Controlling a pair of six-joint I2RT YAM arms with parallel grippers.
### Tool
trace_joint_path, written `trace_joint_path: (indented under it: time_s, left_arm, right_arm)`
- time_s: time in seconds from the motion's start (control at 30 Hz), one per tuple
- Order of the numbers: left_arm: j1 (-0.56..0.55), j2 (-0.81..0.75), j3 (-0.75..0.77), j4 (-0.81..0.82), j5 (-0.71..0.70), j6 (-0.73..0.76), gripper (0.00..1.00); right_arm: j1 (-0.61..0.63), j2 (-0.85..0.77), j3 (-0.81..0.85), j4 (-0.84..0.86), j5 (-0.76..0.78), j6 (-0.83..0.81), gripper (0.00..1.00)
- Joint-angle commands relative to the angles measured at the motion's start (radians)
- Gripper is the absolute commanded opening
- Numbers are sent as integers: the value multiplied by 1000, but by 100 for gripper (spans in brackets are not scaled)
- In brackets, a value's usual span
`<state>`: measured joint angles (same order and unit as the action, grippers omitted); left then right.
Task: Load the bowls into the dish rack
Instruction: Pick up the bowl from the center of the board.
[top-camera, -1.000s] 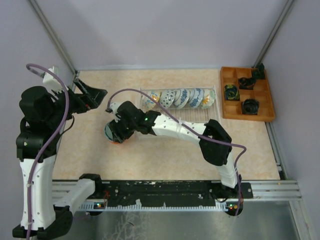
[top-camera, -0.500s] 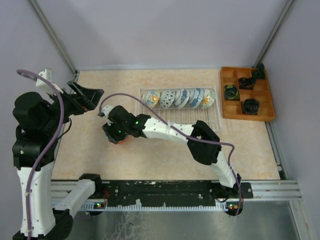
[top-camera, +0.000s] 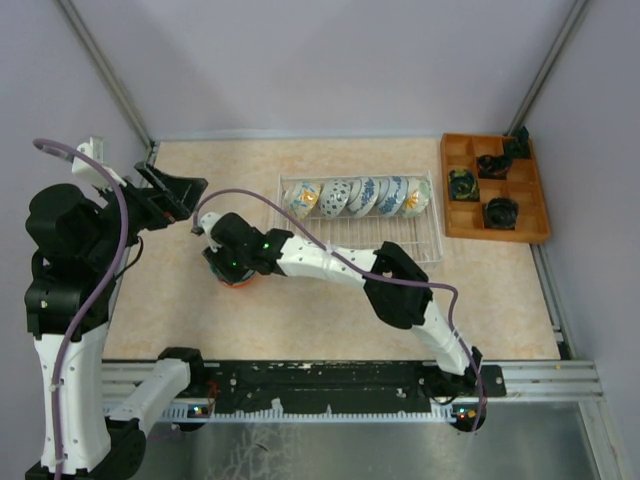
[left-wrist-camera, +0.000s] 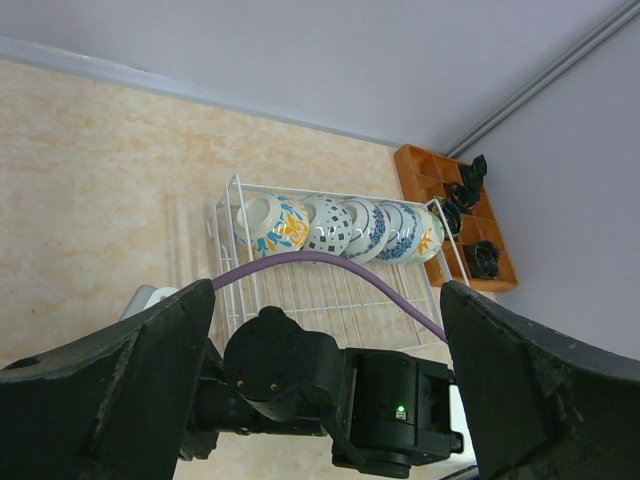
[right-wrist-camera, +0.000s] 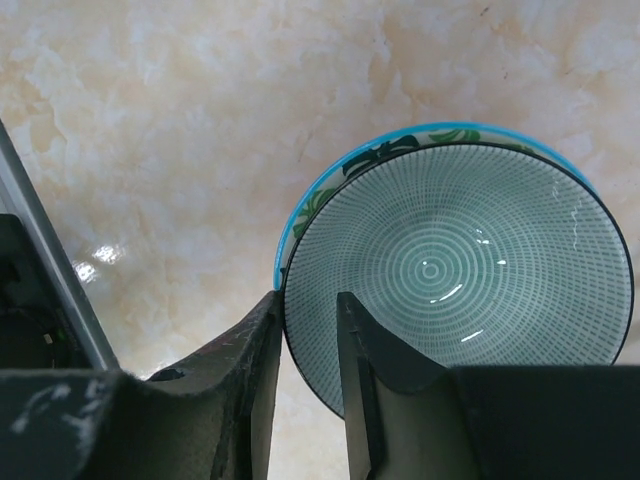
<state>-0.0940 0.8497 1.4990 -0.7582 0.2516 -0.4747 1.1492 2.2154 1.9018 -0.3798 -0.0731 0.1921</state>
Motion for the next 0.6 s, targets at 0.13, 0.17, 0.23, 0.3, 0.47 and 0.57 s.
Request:
trace_joint_path:
  time_s: [0.13, 0.17, 0.23, 0.3, 0.47, 0.57]
  left_arm:
    - [-3, -3, -6, 38, -8, 2, 100]
    - [-3, -2, -8, 39, -9, 1, 100]
    - [-3, -1, -9, 39, -10, 2, 100]
    - [-3, -4, -8, 39, -13, 3, 100]
    - [-3, -21, -5, 45, -34, 2, 100]
    - [-3, -35, -4, 55, -48, 3, 100]
  right_arm:
    - [11, 18, 81, 5, 7, -19, 12]
    - [12, 13, 80, 8, 6, -21, 8]
    - [11, 3, 76, 12, 4, -25, 1]
    - [12, -11, 71, 23, 4, -29, 0]
    - [12, -54, 52, 56, -5, -36, 0]
    - [11, -92, 16, 90, -6, -34, 0]
